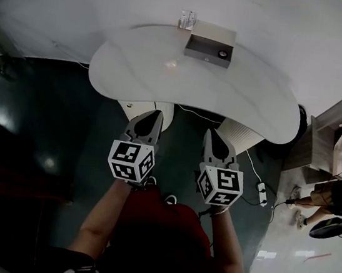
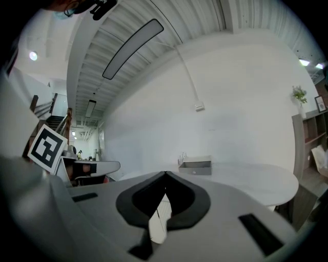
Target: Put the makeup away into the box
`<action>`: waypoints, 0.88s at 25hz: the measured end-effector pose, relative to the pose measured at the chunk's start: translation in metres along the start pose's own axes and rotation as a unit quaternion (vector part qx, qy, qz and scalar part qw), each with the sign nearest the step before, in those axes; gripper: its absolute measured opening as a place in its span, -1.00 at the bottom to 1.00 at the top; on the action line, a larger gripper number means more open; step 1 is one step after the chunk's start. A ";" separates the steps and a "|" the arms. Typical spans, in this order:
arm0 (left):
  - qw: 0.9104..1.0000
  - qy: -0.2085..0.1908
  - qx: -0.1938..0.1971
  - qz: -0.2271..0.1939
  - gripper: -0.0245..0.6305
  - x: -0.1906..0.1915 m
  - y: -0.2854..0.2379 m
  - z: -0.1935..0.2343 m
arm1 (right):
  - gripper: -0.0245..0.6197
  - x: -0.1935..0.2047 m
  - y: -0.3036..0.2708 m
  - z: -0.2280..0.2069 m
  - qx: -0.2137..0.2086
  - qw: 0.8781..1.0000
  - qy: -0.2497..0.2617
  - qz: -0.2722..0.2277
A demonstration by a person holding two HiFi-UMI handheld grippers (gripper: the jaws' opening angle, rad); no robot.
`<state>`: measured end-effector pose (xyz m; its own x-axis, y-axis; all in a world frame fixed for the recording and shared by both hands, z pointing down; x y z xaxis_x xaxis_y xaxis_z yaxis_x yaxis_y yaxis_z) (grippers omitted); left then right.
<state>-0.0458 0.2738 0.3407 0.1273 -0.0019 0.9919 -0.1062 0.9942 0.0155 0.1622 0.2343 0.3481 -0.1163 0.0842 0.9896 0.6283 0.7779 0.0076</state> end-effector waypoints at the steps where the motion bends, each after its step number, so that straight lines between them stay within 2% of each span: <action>1: 1.000 -0.002 -0.002 0.002 -0.86 0.001 -0.001 0.001 | -0.89 0.001 -0.001 0.000 -0.001 1.000 0.001 0.001; 6: 1.000 -0.018 -0.004 0.023 -0.85 0.006 -0.017 0.007 | -0.89 0.001 -0.007 -0.008 0.003 1.000 -0.001 0.005; 14: 0.999 -0.013 0.013 0.041 -0.83 0.013 -0.047 0.020 | -0.89 0.007 -0.028 -0.020 0.017 1.000 -0.003 0.015; 22: 0.998 -0.008 0.006 0.059 -0.56 0.025 -0.091 0.052 | -0.89 0.014 -0.069 -0.031 0.022 0.999 0.005 0.033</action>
<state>-0.0843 0.1781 0.3711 0.0985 0.1129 0.9887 -0.1306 0.9864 -0.0996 0.1410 0.1620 0.3662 -0.0680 0.1313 0.9890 0.5992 0.7980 -0.0647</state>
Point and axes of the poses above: the fingertips, and each gripper's own axes: y backward along the fingers, z to its left, x out of its underside, the point moved 8 cm from there along y, backward along the fingers, and after that the axes turned 9 degrees about -z, right-handed, at the moved point
